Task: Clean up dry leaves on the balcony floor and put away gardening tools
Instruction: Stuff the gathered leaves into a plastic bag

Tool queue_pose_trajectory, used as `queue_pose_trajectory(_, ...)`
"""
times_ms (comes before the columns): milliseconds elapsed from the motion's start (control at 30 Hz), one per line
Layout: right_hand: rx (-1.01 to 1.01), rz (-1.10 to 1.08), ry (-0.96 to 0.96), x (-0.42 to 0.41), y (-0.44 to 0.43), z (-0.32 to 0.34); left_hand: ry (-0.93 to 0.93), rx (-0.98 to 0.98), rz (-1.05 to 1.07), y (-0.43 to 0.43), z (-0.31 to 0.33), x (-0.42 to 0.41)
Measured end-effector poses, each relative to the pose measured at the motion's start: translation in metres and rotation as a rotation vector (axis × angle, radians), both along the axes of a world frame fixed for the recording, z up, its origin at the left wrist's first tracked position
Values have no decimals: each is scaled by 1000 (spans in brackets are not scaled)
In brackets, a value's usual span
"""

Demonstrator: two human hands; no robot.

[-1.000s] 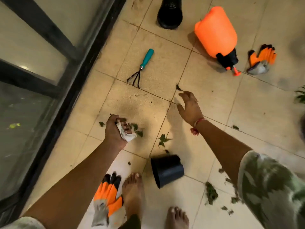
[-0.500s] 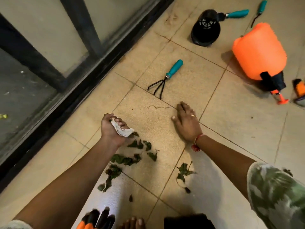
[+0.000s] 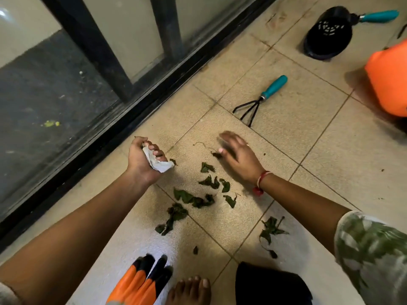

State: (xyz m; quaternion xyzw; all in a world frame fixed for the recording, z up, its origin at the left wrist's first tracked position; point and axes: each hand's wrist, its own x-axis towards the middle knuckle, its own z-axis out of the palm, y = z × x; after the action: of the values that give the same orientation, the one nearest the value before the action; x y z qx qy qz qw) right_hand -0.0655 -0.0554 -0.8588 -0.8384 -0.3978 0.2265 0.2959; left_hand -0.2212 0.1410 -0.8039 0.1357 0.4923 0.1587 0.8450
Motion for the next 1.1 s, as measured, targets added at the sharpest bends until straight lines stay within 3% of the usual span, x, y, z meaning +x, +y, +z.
queue_pose_trajectory(100,-163,25,-132,-4,17,-8,14,2,23,7,1,-15)
queue_pose_trajectory(267,-218,485,-148,-46,35,5,-9,-32,96,7,1,-42)
queue_pose_trajectory(333,-138,439,-49,-59,36,13,-1,-45,128,4,0,-52)
queue_pose_trajectory(400,-77,374,-77,-69,41,20,12,-50,149,1,0,-61)
queue_pose_trajectory(500,-153,512,-240,-92,49,28,8,-42,134,-2,8,-67)
queue_pose_trajectory(567,-158,766,-390,-114,49,28,-8,-33,144,1,13,-68)
queue_pose_trajectory(633,-122,1091,-659,-136,42,18,-16,-28,171,4,16,-67)
queue_pose_trajectory(700,-114,1257,-831,-148,32,3,-14,-30,185,3,17,-66)
queue_pose_trajectory(767,-125,1218,-882,-149,26,-8,-9,-36,178,-2,14,-64)
queue_pose_trajectory(867,-82,956,-866,-133,27,-7,-8,-20,150,-9,9,-59)
queue_pose_trajectory(967,-34,673,-713,-110,34,-2,21,-4,120,-10,8,-57)
queue_pose_trajectory(1100,-135,577,-536,-94,53,6,49,4,94,-15,9,-50)
